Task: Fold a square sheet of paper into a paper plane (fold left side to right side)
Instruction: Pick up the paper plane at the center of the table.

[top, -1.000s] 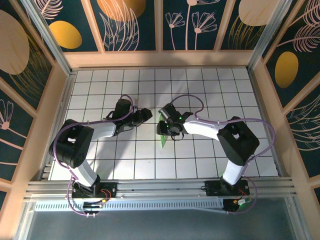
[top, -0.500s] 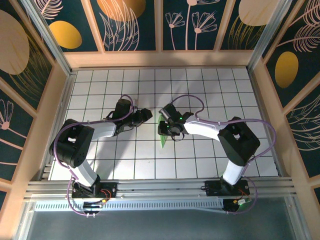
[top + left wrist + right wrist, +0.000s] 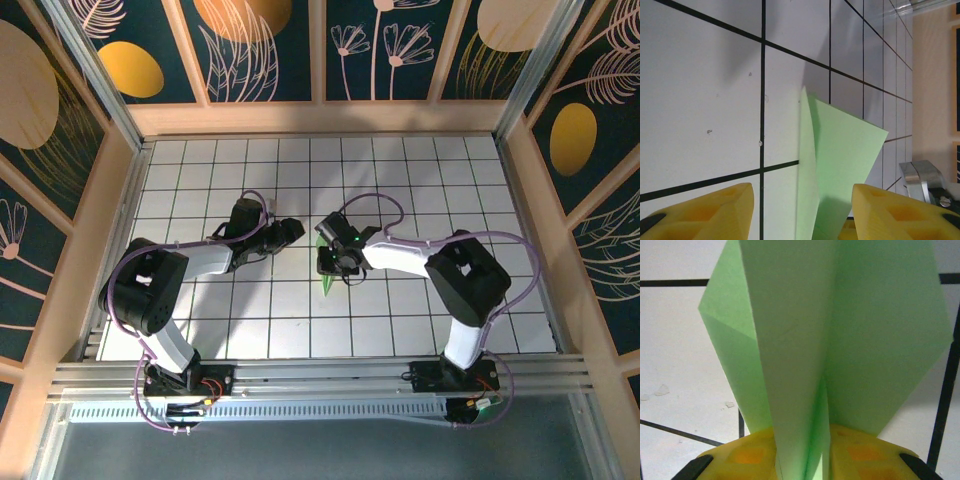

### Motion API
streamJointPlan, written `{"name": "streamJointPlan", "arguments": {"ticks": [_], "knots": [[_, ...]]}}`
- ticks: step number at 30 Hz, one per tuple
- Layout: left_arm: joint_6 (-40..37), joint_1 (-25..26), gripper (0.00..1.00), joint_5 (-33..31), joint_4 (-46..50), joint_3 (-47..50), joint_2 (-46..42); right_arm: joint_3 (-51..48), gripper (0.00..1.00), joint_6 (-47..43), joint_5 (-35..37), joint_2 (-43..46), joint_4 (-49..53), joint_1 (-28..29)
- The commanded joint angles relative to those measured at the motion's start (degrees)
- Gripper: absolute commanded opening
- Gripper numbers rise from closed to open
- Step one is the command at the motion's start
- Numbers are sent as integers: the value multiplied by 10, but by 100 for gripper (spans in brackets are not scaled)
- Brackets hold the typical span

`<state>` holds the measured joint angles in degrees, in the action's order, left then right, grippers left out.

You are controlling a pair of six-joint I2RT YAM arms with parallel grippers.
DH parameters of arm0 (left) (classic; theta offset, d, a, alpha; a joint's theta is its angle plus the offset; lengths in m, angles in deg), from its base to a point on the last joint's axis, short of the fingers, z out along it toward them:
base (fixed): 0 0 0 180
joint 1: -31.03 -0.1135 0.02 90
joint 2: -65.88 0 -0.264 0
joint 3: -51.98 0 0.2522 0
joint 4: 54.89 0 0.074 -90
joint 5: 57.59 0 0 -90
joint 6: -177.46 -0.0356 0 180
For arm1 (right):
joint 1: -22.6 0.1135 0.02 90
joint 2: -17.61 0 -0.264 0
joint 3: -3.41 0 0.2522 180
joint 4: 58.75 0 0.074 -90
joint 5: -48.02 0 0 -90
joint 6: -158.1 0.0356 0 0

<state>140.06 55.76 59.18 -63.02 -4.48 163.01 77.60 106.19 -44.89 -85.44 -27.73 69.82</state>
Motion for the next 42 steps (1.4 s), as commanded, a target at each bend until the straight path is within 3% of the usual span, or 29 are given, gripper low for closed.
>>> {"name": "streamJointPlan", "arguments": {"ticks": [1, 13, 21, 31, 38, 42], "knots": [[-6, -4, 54, 11, -9, 7, 4, 20, 26, 2, 22, -12, 22, 8], [-5, -4, 54, 13, -13, 11, 4, 40, 17, 1, 36, -28, 45, 14], [-11, -4, 54, 7, -4, 11, -4, 46, 17, -6, 47, -8, 64, 14], [-16, -4, 54, -1, 10, 6, -12, 45, 6, -9, 42, -15, 65, 14], [-40, -5, 55, -49, 50, 14, -62, 67, 0, -37, 45, -17, 89, 0], [-63, -8, 60, -104, 95, 30, -124, 116, 0, -80, 42, -29, 134, -35]]}}
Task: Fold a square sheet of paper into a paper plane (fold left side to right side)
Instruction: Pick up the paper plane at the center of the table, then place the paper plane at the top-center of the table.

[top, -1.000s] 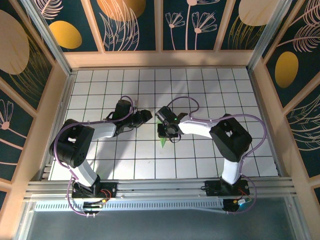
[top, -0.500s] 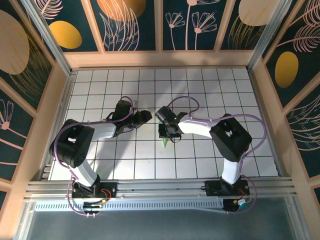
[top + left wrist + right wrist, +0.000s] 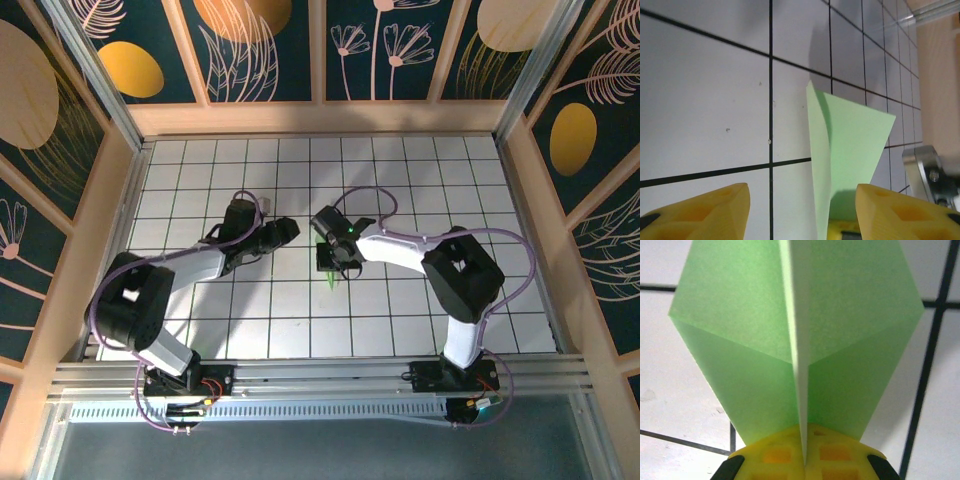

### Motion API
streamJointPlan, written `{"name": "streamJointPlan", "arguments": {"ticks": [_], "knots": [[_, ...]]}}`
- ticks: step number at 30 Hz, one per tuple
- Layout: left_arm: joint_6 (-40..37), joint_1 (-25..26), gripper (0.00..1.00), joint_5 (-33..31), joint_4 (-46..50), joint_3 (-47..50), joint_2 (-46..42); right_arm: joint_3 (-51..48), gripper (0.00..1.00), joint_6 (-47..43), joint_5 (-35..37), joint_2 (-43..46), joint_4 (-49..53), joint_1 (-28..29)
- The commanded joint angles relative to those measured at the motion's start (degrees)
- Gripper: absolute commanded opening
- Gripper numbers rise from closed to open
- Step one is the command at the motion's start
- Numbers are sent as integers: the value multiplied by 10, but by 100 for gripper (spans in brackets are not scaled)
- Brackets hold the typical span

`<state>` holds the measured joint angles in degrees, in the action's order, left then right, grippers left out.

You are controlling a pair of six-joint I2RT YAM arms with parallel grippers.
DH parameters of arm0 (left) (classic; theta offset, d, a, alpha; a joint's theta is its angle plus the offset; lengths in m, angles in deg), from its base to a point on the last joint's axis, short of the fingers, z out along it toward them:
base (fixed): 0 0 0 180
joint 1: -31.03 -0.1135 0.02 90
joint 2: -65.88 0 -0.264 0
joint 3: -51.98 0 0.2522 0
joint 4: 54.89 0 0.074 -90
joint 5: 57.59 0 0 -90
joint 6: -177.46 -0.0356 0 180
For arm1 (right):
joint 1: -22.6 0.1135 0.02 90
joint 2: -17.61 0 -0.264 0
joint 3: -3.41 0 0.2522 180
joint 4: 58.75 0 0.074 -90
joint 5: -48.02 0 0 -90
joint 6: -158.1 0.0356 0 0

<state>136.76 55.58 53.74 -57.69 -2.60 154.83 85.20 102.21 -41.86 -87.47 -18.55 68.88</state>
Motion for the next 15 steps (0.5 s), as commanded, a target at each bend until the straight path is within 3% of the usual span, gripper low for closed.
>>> {"name": "streamJointPlan", "arguments": {"ticks": [1, 7, 15], "knots": [[-37, -6, 61, -70, 59, 15, -60, 59, 0, -51, 17, -17, 57, -35], [-88, -7, 67, -164, 169, 29, -166, 196, 0, -109, 55, -87, 150, -87], [-121, -7, 71, -218, 232, 68, -276, 357, 0, -154, 56, -178, 216, -139]]}}
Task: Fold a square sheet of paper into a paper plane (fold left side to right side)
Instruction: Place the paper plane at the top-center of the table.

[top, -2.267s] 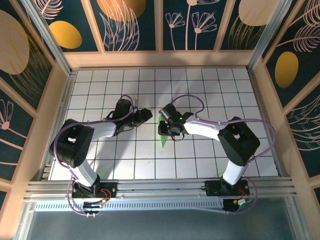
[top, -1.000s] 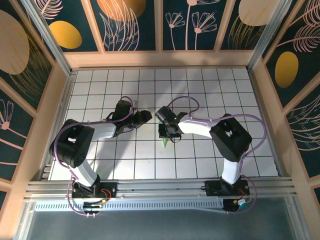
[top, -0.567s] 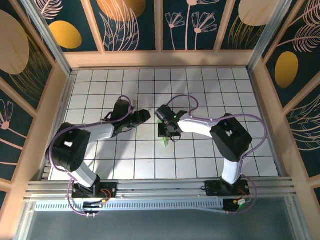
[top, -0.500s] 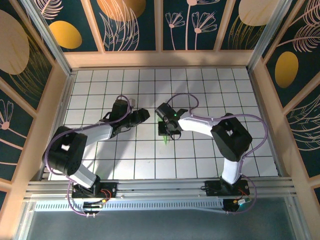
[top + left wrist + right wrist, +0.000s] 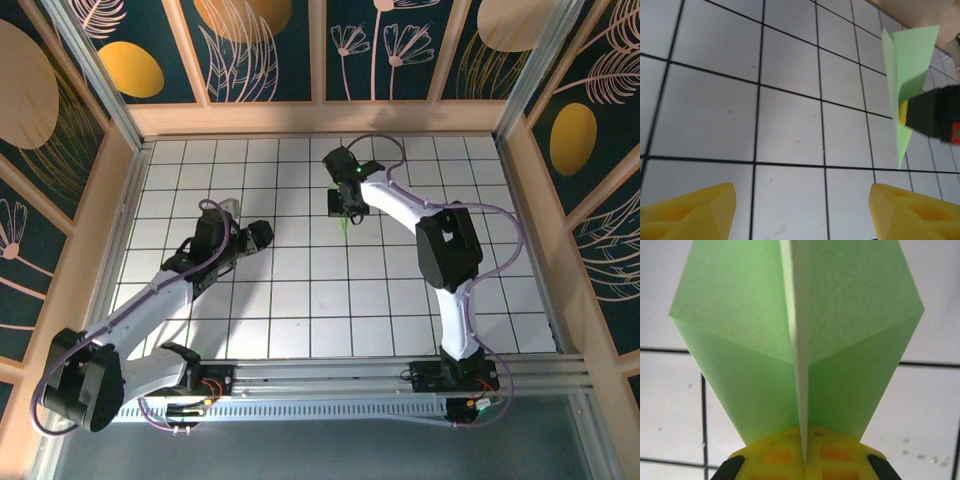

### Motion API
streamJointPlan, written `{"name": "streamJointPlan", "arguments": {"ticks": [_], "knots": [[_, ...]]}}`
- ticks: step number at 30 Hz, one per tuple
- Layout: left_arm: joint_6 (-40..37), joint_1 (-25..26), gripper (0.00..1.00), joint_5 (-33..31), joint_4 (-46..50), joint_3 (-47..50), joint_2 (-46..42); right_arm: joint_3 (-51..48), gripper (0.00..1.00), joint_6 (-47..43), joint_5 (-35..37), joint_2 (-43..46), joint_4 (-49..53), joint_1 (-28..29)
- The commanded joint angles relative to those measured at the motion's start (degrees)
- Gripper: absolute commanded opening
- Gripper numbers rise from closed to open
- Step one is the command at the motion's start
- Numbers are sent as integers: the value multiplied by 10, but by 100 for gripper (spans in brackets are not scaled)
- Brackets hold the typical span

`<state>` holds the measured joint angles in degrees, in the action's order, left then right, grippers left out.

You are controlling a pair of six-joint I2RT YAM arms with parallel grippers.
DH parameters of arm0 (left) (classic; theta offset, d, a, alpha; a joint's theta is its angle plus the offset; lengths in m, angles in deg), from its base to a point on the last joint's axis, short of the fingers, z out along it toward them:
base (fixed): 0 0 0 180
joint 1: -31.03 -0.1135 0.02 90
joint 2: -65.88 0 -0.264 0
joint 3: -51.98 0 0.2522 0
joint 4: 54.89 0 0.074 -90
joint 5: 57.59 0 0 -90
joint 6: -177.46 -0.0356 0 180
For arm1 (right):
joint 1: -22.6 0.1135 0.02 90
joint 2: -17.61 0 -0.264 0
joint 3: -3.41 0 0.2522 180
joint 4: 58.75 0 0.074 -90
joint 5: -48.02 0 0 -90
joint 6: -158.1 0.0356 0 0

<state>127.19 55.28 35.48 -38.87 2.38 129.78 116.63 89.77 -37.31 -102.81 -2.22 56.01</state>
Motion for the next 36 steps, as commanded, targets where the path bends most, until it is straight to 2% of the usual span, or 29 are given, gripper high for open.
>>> {"name": "streamJointPlan", "arguments": {"ticks": [1, 7, 12, 36], "knots": [[-25, -4, 71, -43, 42, 26, -39, 62, 0, -34, 10, -36, 61, -13], [-25, -4, 82, -75, 20, 69, -110, 131, 0, -47, 11, -100, 88, -17], [-28, -4, 88, -94, 23, 79, -134, 155, 0, -50, -3, -131, 91, -17], [-26, -4, 89, -77, 19, 73, -96, 112, 2, -17, -14, -143, 45, -38]]}}
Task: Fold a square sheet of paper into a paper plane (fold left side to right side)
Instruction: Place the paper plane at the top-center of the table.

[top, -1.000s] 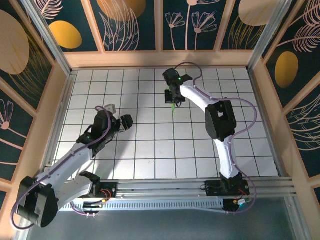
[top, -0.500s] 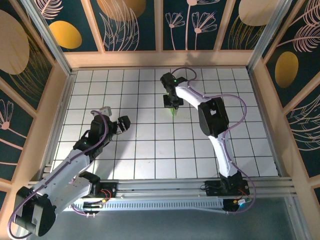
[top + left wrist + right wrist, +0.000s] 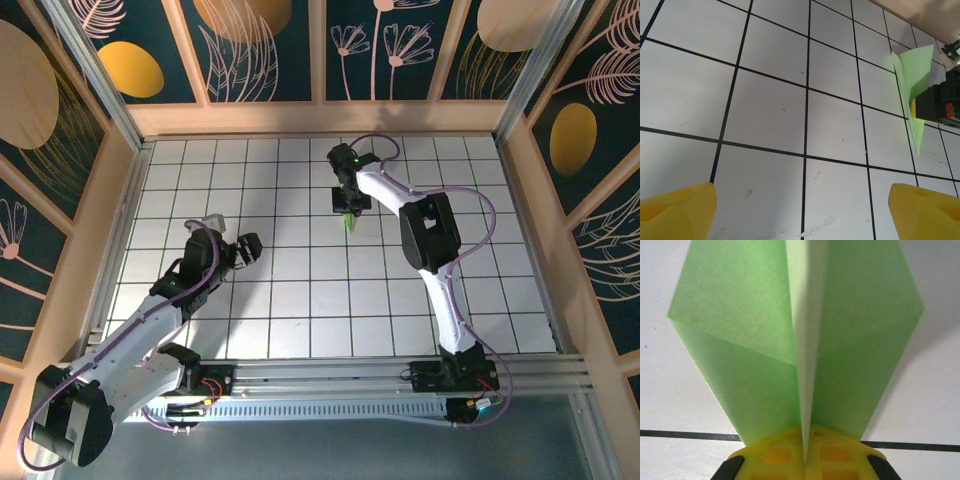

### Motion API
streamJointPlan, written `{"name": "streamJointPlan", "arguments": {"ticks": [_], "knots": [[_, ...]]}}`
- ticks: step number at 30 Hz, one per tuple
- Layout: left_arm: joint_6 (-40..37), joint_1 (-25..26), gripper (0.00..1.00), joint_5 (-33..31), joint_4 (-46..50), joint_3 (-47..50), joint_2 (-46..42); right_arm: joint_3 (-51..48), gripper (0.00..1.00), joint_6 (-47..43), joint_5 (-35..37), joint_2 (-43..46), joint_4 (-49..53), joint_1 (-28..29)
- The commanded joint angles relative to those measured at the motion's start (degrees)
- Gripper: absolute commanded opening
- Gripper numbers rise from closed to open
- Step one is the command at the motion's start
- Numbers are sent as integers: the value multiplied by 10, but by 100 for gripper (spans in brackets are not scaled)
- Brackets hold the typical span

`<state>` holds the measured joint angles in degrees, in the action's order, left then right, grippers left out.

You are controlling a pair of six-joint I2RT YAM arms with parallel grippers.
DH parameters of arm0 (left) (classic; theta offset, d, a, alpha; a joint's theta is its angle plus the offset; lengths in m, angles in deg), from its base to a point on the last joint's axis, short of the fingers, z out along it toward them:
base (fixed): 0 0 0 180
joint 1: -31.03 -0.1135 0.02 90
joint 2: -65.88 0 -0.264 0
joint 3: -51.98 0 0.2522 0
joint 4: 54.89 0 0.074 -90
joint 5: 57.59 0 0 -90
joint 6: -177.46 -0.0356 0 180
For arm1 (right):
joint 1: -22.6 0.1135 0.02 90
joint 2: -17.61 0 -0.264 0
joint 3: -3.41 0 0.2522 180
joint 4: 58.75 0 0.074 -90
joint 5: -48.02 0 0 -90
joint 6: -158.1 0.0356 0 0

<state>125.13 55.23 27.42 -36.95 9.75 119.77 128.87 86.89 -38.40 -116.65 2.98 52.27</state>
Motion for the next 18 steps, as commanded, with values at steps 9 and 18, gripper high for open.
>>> {"name": "streamJointPlan", "arguments": {"ticks": [9, 18], "knots": [[-2, -4, 89, 9, -5, -1, 11, -16, 12, 8, -1, -8, -7, -1], [-2, -4, 89, 8, -3, -2, 11, -28, 33, 10, 1, -7, -17, -1]]}}
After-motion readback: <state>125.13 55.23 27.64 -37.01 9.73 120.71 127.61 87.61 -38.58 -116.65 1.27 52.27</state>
